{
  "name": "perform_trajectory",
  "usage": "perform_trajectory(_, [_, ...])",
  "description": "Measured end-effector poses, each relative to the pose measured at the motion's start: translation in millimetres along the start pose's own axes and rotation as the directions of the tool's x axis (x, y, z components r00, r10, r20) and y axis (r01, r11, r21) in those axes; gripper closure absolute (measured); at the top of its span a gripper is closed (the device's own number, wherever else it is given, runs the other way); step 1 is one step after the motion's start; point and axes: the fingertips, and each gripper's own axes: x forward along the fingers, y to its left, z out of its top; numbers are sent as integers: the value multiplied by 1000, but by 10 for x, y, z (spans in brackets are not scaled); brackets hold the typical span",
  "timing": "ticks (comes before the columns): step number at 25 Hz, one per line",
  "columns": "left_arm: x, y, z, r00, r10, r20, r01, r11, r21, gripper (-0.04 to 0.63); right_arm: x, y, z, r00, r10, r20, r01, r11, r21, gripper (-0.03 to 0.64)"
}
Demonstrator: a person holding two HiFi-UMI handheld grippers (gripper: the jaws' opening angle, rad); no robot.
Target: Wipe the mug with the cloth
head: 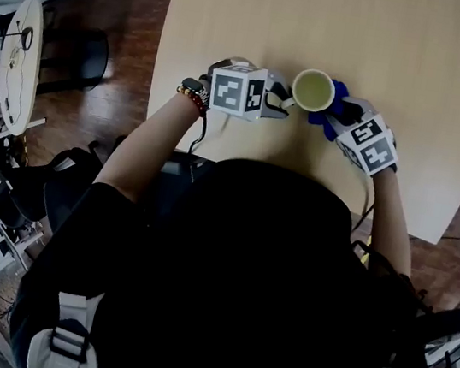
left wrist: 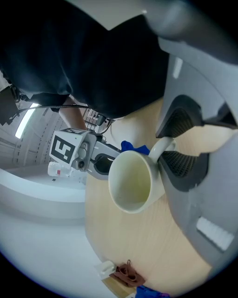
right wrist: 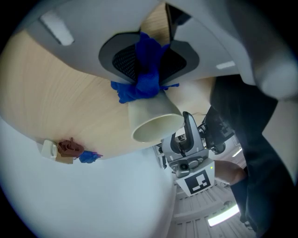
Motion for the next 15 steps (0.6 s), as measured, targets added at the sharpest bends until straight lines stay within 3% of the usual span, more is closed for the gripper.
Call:
perform_trajectory(4, [-40,9,-53,1000,-25,-13,25,999,39,502,-34,10,60,999,28,23,-27,1000,-15,503])
perform_trajectory(8, [-85,22,-42,996,-79,-41,83,991,109,502,-352,-1,249,990,65,124,-58,997,-57,502])
perform_trajectory(11, [-108,49,-124,988,-130,-87,143,976,166,502,-481,15,354,981,125,151,-111,989,-98,502])
perform_trajectory(15, [-133,83,-178,971,-190,-145,221,945,242,502,-406,58,314,971,210,113,-195,971,-136,502])
